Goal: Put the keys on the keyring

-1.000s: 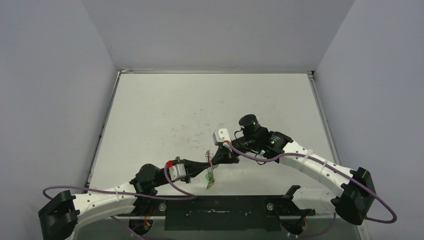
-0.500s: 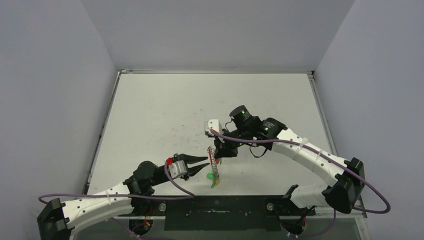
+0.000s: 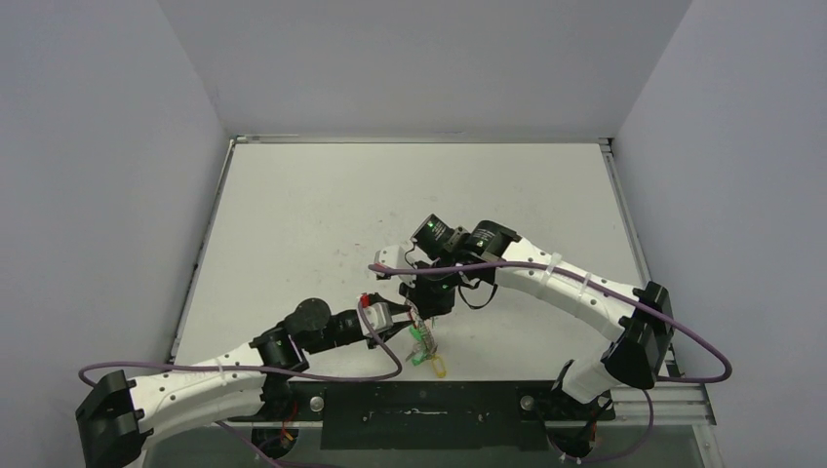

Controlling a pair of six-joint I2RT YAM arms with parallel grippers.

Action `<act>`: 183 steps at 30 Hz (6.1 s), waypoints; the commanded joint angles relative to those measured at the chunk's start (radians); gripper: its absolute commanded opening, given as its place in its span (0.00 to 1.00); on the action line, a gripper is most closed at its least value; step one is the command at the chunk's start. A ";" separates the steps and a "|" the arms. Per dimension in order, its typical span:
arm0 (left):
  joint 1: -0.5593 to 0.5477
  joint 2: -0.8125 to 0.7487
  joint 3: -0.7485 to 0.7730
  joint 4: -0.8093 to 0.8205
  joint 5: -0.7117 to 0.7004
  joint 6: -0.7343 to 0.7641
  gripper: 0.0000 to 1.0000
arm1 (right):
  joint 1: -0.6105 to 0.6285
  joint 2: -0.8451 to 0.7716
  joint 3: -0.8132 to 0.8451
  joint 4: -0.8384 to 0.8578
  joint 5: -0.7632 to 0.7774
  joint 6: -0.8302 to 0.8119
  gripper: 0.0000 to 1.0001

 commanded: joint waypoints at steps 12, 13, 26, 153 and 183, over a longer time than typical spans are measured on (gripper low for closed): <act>-0.003 0.123 0.040 0.135 0.095 -0.031 0.18 | 0.024 -0.010 0.052 0.050 -0.015 0.048 0.00; -0.003 0.128 0.040 0.144 0.098 -0.034 0.18 | 0.026 -0.009 0.052 0.052 -0.016 0.050 0.00; -0.003 0.150 0.041 0.176 0.115 -0.051 0.00 | 0.037 0.009 0.065 0.052 0.018 0.050 0.00; -0.003 0.072 0.087 0.075 0.071 -0.095 0.12 | 0.054 -0.003 0.048 0.081 0.057 0.046 0.00; -0.004 -0.022 -0.140 0.445 0.023 -0.082 0.00 | -0.095 -0.302 -0.193 0.356 -0.076 0.142 0.50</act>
